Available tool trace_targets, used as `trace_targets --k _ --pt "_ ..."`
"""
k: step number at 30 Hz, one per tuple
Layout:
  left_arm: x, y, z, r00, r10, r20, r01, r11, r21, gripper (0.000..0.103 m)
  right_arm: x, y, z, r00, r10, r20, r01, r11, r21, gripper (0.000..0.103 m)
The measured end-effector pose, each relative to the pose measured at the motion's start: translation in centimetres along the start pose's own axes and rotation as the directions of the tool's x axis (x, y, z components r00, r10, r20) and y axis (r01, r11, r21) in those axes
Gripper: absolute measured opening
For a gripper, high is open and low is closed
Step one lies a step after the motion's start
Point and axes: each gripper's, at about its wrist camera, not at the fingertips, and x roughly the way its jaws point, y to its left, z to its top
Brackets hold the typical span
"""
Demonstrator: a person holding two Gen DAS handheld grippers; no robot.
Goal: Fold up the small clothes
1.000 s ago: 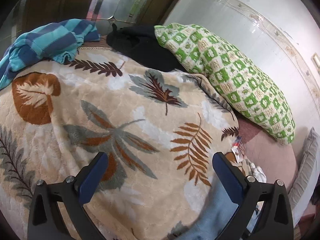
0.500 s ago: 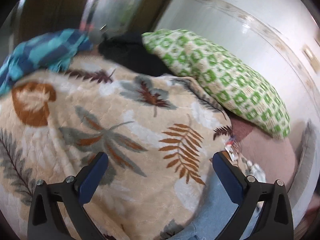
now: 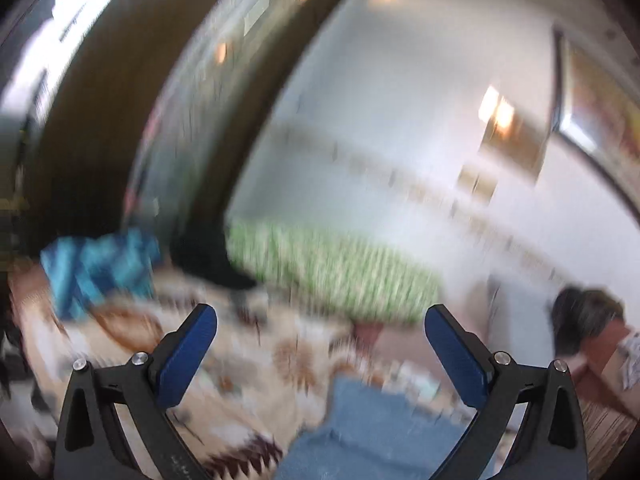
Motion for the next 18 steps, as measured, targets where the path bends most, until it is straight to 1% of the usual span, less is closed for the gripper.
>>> trace_targets --k 1,2,3,5,6,7,8,9,10,11,12,13,14,15,16,17,18 --pt "-2.4 -0.4 1.2 0.999 -0.022 0.049 0.021 1.000 0.020 0.103 -3.0 0.7 0.4 0.998 -0.002 0.066 0.004 0.999 -0.033 0.101" --pt "-5.0 -0.9 2.2 0.994 -0.048 0.097 0.045 0.998 0.039 0.103 -4.9 1.3 0.5 0.996 -0.006 0.093 0.012 0.998 -0.060 0.102" --pt "-7.4 -1.4 2.9 0.988 -0.068 0.136 0.061 0.997 0.054 0.103 -6.6 1.9 0.4 0.996 -0.011 0.090 0.018 0.997 -0.078 0.102" --pt "-11.5 -2.3 3.7 0.976 -0.104 0.189 0.089 0.992 0.088 0.103 -8.8 2.2 -0.1 0.998 0.022 0.061 -0.017 0.997 -0.069 0.102" --pt "-12.6 -2.4 3.6 0.975 -0.106 0.194 0.088 0.992 0.095 0.103 -9.3 2.6 -0.7 0.998 0.036 0.045 -0.034 0.998 -0.058 0.102" --pt "-13.3 -2.4 3.3 0.979 -0.102 0.176 0.086 0.992 0.097 0.103 -9.8 2.8 -1.3 0.998 0.054 0.020 -0.053 0.998 -0.032 0.102" --pt "-13.6 -2.0 2.6 0.988 -0.104 0.116 0.094 0.992 0.087 0.103 -10.8 2.3 -2.0 0.997 0.074 -0.005 -0.074 0.997 -0.001 0.102" --pt "-13.2 -1.2 1.4 0.991 -0.133 0.004 0.133 0.989 0.058 0.103 -11.0 2.1 -3.1 0.992 0.112 -0.060 -0.109 0.993 0.052 0.102" --pt "-12.1 -0.2 -0.2 0.978 -0.169 -0.124 0.173 0.985 0.021 0.103 -11.3 1.3 -3.9 0.987 0.127 -0.096 -0.119 0.989 0.087 0.102" --pt "-11.3 0.6 -1.7 0.965 -0.159 -0.210 0.161 0.987 -0.004 0.103 -10.5 0.9 -5.4 0.979 0.133 -0.152 -0.112 0.984 0.140 0.102" --pt "-10.4 1.7 -3.7 0.953 -0.096 -0.289 0.094 0.995 -0.019 0.103 -9.5 0.4 -7.2 0.961 0.148 -0.232 -0.099 0.972 0.212 0.102" --pt "-9.5 3.1 -6.1 0.936 -0.029 -0.350 0.023 1.000 -0.021 0.103 -8.4 -0.3 -9.3 0.933 0.178 -0.312 -0.086 0.954 0.289 0.102" --pt "-8.5 4.3 -8.2 0.911 0.016 -0.413 -0.022 1.000 -0.010 0.103 -7.4 -1.2 -11.5 0.903 0.207 -0.376 -0.057 0.926 0.373 0.102" --pt "-7.8 5.0 -9.9 0.888 0.050 -0.458 -0.055 0.998 0.001 0.103 -6.7 -2.4 -13.8 0.870 0.246 -0.427 -0.028 0.890 0.456 0.102" --pt "-6.5 6.0 -12.1 0.848 0.097 -0.522 -0.097 0.995 0.026 0.103 -5.7 -3.5 -15.7 0.840 0.286 -0.461 -0.012 0.859 0.511 0.102" --pt "-5.2 6.8 -14.1 0.796 0.147 -0.588 -0.142 0.988 0.055 0.102 -4.8 -4.4 -17.5 0.807 0.322 -0.495 0.007 0.833 0.553 0.101" --pt "-4.1 7.3 -15.8 0.747 0.174 -0.642 -0.171 0.983 0.067 0.099 -3.6 -5.4 -19.4 0.771 0.329 -0.546 0.058 0.816 0.575 0.101"
